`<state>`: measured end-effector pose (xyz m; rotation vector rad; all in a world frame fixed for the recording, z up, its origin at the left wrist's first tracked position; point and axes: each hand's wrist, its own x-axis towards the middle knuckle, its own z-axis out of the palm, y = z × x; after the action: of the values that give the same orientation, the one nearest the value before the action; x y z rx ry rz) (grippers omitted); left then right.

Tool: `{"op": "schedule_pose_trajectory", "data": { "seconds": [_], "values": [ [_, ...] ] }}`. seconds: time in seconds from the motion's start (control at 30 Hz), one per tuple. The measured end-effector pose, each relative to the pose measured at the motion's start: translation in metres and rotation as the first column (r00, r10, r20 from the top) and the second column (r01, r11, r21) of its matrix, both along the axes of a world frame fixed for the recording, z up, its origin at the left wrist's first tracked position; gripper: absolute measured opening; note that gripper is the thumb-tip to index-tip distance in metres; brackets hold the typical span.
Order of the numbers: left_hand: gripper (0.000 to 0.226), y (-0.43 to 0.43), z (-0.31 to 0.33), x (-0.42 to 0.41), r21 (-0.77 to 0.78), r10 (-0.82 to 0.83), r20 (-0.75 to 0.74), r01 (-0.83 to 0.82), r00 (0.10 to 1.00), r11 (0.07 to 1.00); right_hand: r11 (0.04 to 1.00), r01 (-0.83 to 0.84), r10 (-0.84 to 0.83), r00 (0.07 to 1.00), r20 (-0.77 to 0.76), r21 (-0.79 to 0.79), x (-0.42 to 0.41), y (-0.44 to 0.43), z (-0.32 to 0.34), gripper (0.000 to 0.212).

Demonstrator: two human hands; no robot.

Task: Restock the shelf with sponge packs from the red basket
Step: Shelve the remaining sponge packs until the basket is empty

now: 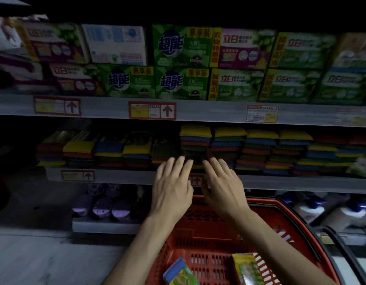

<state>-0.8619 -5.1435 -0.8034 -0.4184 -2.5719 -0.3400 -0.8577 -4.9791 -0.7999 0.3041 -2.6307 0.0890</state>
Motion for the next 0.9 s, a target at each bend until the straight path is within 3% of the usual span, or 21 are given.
{"op": "schedule_pose_trajectory", "data": {
  "seconds": [0.1,0.53,0.9],
  "values": [
    [0.064,-0.002,-0.001,-0.001,-0.057,0.001,0.015,0.0,1.0,0.998,0.999,-0.018,0.018,1.0,0.003,0.051,0.0,0.001,0.0,0.066],
    [0.061,0.001,-0.001,0.001,-0.043,-0.005,0.051,0.007,0.999,0.999,0.996,-0.029,0.022,0.996,0.083,0.081,0.0,0.001,0.006,0.063],
    [0.054,-0.009,0.0,0.042,-0.024,-0.025,0.082,0.027,0.996,0.999,0.982,-0.169,0.157,0.98,0.125,0.088,0.031,0.035,0.012,0.079]
  ]
}}
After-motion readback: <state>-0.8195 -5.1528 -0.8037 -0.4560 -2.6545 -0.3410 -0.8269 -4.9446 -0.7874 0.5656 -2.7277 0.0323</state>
